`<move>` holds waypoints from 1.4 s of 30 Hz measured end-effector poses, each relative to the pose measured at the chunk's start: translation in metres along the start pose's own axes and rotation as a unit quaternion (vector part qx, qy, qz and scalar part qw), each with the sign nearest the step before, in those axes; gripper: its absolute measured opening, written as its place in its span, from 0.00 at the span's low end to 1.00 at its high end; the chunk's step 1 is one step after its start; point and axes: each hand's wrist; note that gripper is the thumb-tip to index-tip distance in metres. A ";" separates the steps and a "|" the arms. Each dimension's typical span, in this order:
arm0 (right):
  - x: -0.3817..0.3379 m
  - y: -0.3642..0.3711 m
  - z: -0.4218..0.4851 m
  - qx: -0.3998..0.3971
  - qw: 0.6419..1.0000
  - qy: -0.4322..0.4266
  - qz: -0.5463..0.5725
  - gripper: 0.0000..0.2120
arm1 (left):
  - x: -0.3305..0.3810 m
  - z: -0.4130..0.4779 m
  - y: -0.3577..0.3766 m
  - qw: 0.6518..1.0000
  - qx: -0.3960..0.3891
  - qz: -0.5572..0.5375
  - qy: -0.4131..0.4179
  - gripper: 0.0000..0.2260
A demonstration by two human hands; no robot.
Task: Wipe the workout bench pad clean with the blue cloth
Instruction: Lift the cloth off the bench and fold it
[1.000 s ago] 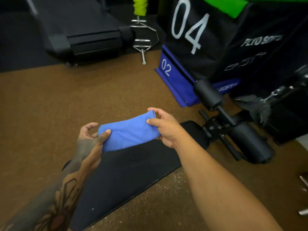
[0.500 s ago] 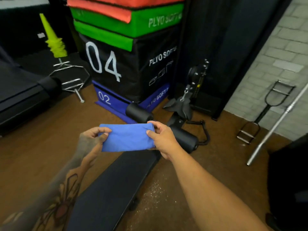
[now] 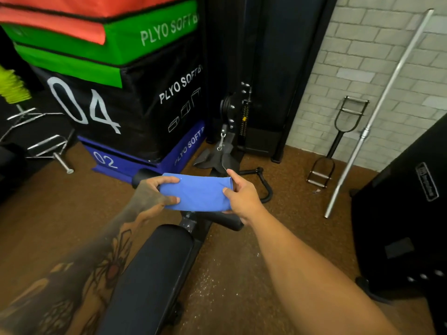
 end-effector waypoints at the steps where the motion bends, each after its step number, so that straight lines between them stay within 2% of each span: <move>1: 0.002 -0.006 0.004 0.010 1.000 -0.002 -0.005 0.28 | 0.003 0.008 0.005 1.000 -0.007 0.005 0.001 0.22; 8: 0.030 -0.039 0.026 0.103 0.990 0.006 -0.092 0.26 | 0.016 0.072 0.039 0.996 -0.081 0.014 0.015 0.22; 14: 0.070 -0.039 0.040 0.119 0.972 0.001 -0.201 0.17 | 0.002 0.132 0.066 0.990 -0.136 0.043 0.008 0.22; 18: 0.101 -0.031 0.054 0.121 0.963 0.046 -0.235 0.17 | -0.014 0.173 0.084 0.985 -0.158 0.067 0.003 0.22; 22: 0.133 -0.027 0.067 0.122 0.947 0.086 -0.284 0.17 | -0.034 0.209 0.109 0.971 -0.182 0.147 0.041 0.23; 29: 0.166 -0.019 0.067 0.084 0.942 0.091 -0.312 0.19 | -0.059 0.240 0.131 0.952 -0.197 0.225 0.069 0.25; 35: 0.173 -0.019 0.068 0.083 0.946 0.096 -0.299 0.17 | -0.072 0.242 0.133 0.951 -0.179 0.242 0.073 0.27; 37: 0.176 -0.020 0.068 0.058 0.945 0.109 -0.303 0.19 | -0.074 0.244 0.135 0.949 -0.169 0.254 0.084 0.26; 40: 0.179 -0.024 0.064 -0.005 0.925 0.119 -0.360 0.24 | -0.074 0.248 0.137 0.946 -0.157 0.269 0.088 0.26; 42: 0.179 -0.026 0.062 -0.043 0.888 0.120 -0.443 0.27 | -0.076 0.248 0.138 0.941 -0.158 0.283 0.093 0.27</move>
Point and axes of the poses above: each hand's wrist, its own z-axis towards the middle knuckle, its own y-axis out of the palm, x = y × z, and after that the axes turned 14 degrees about -y, right-handed
